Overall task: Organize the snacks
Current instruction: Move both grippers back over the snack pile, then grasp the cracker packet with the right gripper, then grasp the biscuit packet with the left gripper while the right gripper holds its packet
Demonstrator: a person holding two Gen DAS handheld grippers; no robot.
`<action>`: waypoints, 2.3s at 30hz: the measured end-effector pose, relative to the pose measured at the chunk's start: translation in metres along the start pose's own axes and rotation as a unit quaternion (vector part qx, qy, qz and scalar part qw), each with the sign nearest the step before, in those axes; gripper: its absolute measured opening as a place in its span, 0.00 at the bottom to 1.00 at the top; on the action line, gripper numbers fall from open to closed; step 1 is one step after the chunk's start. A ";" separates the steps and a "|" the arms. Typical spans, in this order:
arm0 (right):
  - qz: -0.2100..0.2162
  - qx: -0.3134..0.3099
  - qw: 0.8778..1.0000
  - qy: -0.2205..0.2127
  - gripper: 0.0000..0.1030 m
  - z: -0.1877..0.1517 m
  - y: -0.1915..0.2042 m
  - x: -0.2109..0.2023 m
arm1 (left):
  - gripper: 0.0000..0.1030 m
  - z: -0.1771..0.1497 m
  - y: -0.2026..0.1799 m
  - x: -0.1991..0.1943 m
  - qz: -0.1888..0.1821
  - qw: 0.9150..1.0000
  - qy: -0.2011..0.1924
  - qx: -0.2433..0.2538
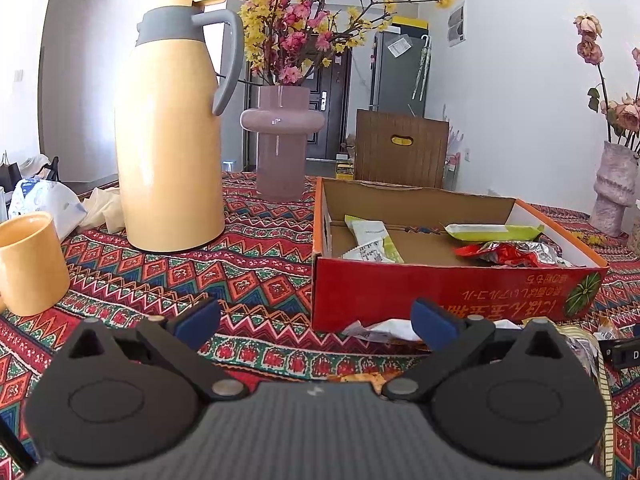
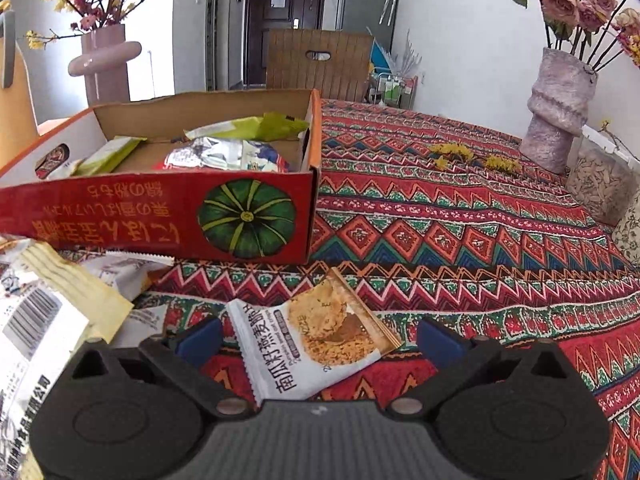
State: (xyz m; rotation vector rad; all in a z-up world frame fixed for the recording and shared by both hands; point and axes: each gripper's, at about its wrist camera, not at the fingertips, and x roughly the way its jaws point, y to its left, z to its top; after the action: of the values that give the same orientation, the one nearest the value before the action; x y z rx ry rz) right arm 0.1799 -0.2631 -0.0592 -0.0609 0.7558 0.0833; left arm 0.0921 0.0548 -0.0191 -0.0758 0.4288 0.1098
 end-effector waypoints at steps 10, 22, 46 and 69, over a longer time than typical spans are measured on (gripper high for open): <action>0.030 -0.001 1.000 -0.006 1.00 0.002 -0.010 0.007 | 1.00 0.000 0.000 0.000 0.000 1.000 0.003 0.000; 0.058 -0.008 0.996 -0.066 0.35 -0.021 0.002 -0.027 | 1.00 0.000 0.001 0.003 -0.002 1.000 0.008 -0.003; 0.036 0.059 0.973 -0.220 0.22 -0.042 0.013 -0.079 | 1.00 0.002 0.000 0.006 -0.007 0.999 0.049 0.007; 0.061 0.063 0.967 -0.237 0.22 -0.049 0.009 -0.086 | 0.45 -0.017 -0.022 0.012 -0.026 0.990 0.139 0.026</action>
State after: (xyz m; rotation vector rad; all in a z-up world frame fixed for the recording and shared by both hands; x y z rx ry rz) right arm 0.0835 -0.2634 -0.0355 0.1247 0.2829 0.1603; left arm 0.0986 0.0326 -0.0385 -0.0520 0.7067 0.0359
